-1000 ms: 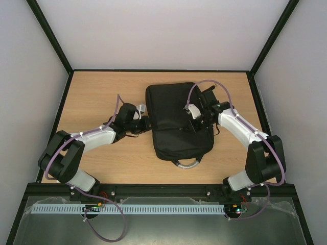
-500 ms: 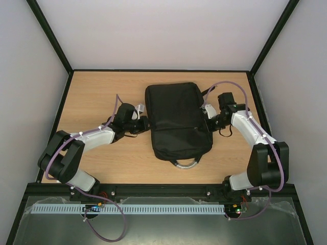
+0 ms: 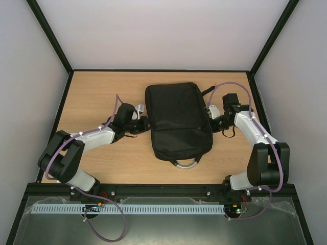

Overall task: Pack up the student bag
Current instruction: Zip the student bag at the center of the board, then reset both arms

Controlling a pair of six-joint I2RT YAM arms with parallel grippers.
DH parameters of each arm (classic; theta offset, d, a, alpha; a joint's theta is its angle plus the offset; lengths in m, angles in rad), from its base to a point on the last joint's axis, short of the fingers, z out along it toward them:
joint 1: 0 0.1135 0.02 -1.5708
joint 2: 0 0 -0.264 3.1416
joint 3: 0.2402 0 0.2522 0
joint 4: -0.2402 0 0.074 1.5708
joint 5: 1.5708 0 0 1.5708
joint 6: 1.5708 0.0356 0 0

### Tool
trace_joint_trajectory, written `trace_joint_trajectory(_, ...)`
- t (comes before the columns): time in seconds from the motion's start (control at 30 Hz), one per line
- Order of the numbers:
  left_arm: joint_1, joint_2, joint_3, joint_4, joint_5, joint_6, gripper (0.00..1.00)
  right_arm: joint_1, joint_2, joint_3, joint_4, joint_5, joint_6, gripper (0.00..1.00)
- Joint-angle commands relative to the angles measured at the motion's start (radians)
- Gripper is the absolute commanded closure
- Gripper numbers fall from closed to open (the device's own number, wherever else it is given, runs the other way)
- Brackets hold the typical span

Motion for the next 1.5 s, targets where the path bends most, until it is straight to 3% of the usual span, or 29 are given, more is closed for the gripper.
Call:
trace_joint_trajectory(0.0, 0.028, -0.022, -0.025, -0.054, -0.047, 0.021, 0.98, -0.034, -0.008, -0.006, -0.065, 0.057, 0.015, 0.99)
trace_joint_trajectory(0.7, 0.036, -0.022, -0.019, -0.058, -0.046, 0.027, 0.97, -0.059, -0.015, 0.019, -0.070, 0.126, 0.106, 0.98)
trace_joint_trajectory(0.9, 0.038, -0.037, 0.029, -0.140, -0.041, 0.057, 0.80, -0.066, -0.064, 0.038, -0.071, 0.118, 0.118, 0.85)
trace_joint_trajectory(1.1, 0.049, -0.115, 0.147, -0.346, -0.095, 0.155, 0.53, -0.115, -0.145, 0.065, -0.100, 0.080, 0.106, 0.73)
trace_joint_trajectory(1.3, 0.084, -0.133, 0.340, -0.578, -0.107, 0.307, 0.42, -0.118, -0.225, 0.115, -0.056, 0.069, 0.102, 0.58)
trace_joint_trajectory(1.43, 0.095, -0.142, 0.477, -0.693, -0.180, 0.424, 0.37, -0.118, -0.294, 0.156, 0.039, 0.060, 0.129, 0.40)
trace_joint_trajectory(1.47, 0.095, -0.146, 0.497, -0.706, -0.197, 0.451, 0.32, -0.118, -0.312, 0.159, 0.085, 0.059, 0.146, 0.34)
